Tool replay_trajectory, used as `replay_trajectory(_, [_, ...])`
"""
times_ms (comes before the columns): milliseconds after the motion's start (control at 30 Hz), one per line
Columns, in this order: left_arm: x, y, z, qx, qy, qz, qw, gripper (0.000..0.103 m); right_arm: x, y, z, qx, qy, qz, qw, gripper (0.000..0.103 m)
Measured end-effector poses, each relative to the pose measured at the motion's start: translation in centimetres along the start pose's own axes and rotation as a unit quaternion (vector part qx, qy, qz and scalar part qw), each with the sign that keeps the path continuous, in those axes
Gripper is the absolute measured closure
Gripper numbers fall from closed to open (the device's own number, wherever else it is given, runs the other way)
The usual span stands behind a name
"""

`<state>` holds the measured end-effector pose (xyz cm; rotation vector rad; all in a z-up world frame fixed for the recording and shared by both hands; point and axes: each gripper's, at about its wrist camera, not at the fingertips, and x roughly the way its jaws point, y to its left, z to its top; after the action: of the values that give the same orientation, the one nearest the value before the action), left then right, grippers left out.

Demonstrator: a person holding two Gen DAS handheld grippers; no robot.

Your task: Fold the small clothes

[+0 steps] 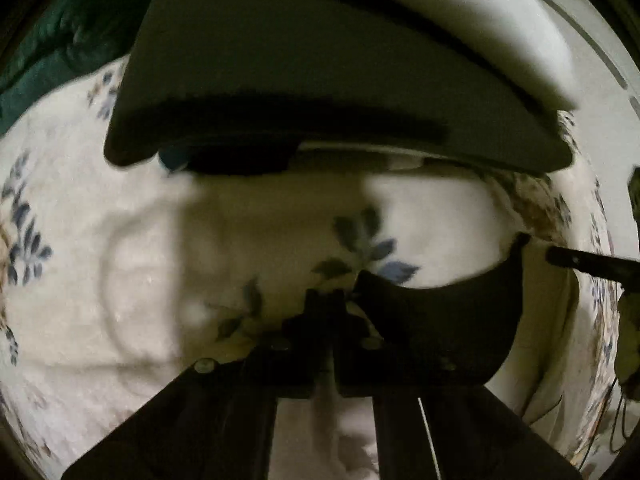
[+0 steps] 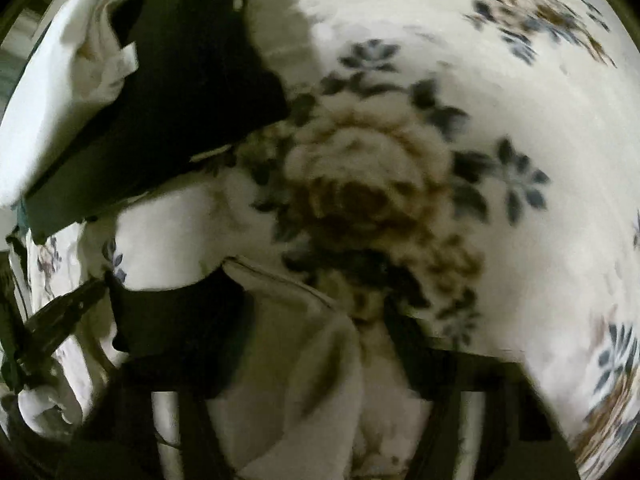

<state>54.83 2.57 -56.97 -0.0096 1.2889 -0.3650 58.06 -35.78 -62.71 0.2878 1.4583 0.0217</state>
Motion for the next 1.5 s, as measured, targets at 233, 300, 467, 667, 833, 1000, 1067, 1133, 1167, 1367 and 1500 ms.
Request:
replay_trajectory(233, [-6.6, 0.3, -2.7, -0.037, -0.061, -0.028, 0.997, 0.1, -4.8, 1.2, -2.4, -0.013, -0.061, 0.03, 0.998, 0.095])
replay_trajectory(300, [-9.5, 0.3, -4.3, -0.053, -0.085, -0.041, 0.9941, 0.1, -7.0, 1.2, -4.1, -0.015, -0.077, 0.046, 0.996, 0.095])
replay_trajectory(467, [-14.8, -0.2, -9.9, -0.105, -0.112, -0.08, 0.9849, 0.099, -12.1, 0.1, -10.7, -0.011, -0.101, 0.094, 0.99, 0.095])
replay_trajectory(667, [-16.6, -0.7, -18.9, -0.173, -0.083, -0.097, 0.9766, 0.099, -13.2, -2.0, -20.9, 0.002, -0.076, 0.122, 0.99, 0.095])
replay_trajectory(833, [-14.0, 0.4, -24.7, -0.227, -0.028, -0.107, 0.9677, 0.097, -9.8, -4.8, -27.3, 0.022, -0.015, 0.117, 0.993, 0.095])
replay_trajectory(1000, [-13.7, 3.2, -29.3, -0.322, 0.002, -0.143, 0.936, 0.08, -7.3, -8.0, -29.5, 0.056, 0.045, 0.092, 0.993, 0.079])
replay_trajectory(1067, [-14.4, 4.3, -30.0, -0.36, -0.019, -0.156, 0.9198, 0.053, -7.6, -9.3, -29.9, 0.081, 0.045, 0.096, 0.991, 0.06])
replay_trajectory(1133, [-14.4, 5.2, -29.5, -0.386, -0.039, -0.168, 0.9061, 0.044, -8.3, -10.6, -30.2, 0.119, 0.033, 0.121, 0.985, 0.055])
replay_trajectory(1167, [-14.1, 5.5, -29.0, -0.397, -0.043, -0.18, 0.8988, 0.044, -8.5, -11.1, -30.3, 0.138, 0.031, 0.141, 0.98, 0.054])
replay_trajectory(1367, [-10.4, 4.4, -23.5, -0.372, -0.045, -0.178, 0.91, 0.047, -5.5, -12.2, -29.5, 0.28, 0.043, 0.286, 0.915, 0.044])
replay_trajectory(1500, [-10.1, 2.2, -23.0, -0.354, -0.043, -0.154, 0.9214, 0.098, -3.8, -11.2, -29.5, 0.315, 0.037, 0.286, 0.904, 0.077])
